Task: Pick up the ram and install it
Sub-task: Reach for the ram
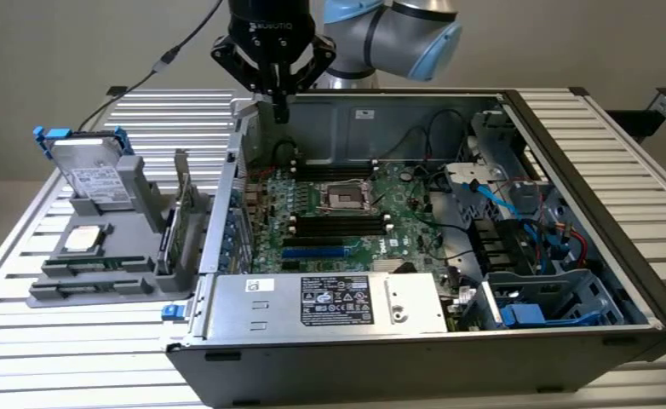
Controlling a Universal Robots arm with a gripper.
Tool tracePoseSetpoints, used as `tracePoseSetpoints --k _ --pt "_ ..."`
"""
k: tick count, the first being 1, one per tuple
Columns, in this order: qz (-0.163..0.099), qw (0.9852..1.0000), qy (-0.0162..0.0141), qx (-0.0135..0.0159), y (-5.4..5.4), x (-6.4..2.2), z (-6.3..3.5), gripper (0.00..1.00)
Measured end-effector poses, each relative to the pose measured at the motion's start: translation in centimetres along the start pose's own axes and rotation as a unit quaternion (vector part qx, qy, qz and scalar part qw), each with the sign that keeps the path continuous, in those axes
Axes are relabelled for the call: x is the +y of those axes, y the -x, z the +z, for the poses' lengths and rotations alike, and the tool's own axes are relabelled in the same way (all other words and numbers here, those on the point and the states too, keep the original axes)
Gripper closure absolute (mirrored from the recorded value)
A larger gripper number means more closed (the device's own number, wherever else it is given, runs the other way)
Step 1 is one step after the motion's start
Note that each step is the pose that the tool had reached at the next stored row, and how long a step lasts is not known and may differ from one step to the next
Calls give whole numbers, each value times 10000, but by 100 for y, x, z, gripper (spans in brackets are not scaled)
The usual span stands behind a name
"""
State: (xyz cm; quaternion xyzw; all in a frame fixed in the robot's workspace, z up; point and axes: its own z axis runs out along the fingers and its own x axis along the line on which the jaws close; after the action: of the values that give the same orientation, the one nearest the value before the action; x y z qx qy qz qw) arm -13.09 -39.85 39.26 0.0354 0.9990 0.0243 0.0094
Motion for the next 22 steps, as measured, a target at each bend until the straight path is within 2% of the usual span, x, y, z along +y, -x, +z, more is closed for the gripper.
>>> tracePoseSetpoints --k 14,19,22 --pt "4 10000 17 64 -374 -18 -5 90" --pt "5 10000 19 80 -546 -30 -1 90" --pt "6 9999 16 114 -662 -39 4 90"
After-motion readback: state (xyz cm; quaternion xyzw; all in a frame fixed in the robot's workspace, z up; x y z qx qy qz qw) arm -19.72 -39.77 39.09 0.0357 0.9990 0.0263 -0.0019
